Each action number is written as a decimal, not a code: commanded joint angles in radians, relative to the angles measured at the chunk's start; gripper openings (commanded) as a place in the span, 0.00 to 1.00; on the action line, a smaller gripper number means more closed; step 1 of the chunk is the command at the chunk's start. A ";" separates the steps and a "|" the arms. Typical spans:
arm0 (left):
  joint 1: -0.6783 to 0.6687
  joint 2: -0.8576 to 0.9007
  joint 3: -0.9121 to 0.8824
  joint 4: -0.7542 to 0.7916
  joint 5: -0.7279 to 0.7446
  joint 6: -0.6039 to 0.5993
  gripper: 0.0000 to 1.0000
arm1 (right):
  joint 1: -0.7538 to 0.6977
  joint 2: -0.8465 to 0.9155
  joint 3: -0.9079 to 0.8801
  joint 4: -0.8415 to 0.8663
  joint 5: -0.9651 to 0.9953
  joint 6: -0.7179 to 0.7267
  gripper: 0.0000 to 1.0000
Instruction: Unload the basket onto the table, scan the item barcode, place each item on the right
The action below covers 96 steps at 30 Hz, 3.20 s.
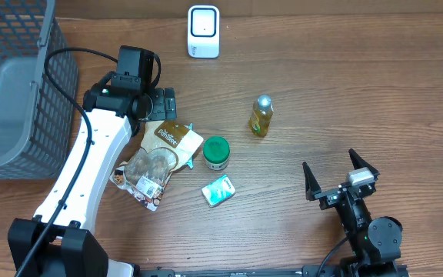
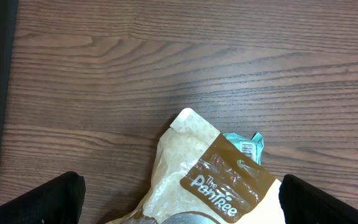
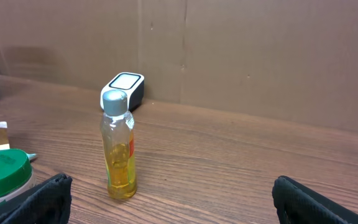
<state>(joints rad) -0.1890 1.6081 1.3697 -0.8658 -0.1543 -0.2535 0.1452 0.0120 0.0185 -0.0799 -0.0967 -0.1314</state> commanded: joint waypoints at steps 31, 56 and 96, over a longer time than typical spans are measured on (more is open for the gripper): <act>-0.001 -0.020 0.017 0.000 -0.010 -0.005 1.00 | -0.003 -0.009 0.062 0.013 -0.071 0.133 1.00; -0.001 -0.021 0.017 0.000 -0.010 -0.005 1.00 | -0.002 0.261 1.017 -0.552 -0.019 0.187 1.00; -0.001 -0.020 0.017 0.000 -0.010 -0.005 1.00 | 0.007 1.414 1.709 -1.297 -0.340 0.131 0.84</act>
<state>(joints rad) -0.1890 1.6081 1.3697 -0.8680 -0.1547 -0.2535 0.1455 1.4158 1.7092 -1.3743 -0.4080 0.0010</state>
